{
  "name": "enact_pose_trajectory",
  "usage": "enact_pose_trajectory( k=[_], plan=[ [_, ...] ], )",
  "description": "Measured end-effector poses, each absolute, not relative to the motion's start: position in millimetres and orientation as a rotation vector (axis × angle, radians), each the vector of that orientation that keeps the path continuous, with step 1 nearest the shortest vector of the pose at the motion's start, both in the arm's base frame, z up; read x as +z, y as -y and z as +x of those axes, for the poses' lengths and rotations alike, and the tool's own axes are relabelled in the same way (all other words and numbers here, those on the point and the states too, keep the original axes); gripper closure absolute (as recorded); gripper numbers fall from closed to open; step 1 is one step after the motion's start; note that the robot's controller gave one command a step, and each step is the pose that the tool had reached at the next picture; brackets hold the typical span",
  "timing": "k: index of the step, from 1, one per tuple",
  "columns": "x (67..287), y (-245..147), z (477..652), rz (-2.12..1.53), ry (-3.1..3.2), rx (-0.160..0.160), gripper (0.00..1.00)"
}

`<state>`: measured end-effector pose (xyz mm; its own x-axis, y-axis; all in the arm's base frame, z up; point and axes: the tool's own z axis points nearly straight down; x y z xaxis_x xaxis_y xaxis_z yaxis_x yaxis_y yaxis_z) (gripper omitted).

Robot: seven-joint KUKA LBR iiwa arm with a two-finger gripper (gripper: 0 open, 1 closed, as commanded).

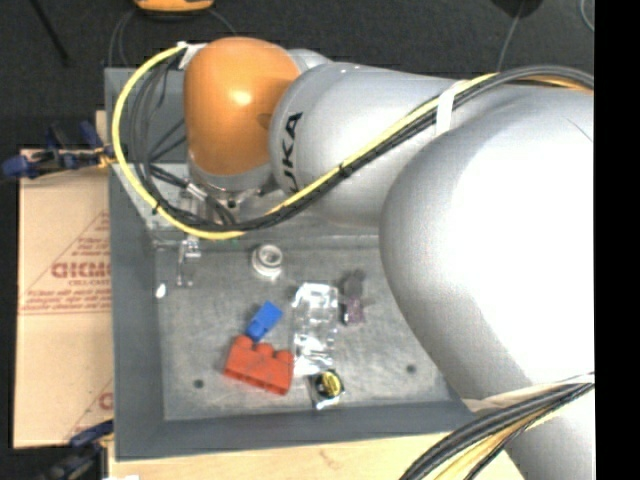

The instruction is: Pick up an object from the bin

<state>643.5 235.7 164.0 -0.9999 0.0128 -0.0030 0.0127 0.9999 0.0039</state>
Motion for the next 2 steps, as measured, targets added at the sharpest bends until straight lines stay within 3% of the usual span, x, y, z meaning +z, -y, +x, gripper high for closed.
enact_pose_trajectory(
  k=[1, 2],
  plan=[
    [102, -165, 622.8, -0.011, -3.145, -0.007, 0.0],
    [92, -105, 553.6, -0.323, -3.125, -0.004, 0.0]
  ],
)
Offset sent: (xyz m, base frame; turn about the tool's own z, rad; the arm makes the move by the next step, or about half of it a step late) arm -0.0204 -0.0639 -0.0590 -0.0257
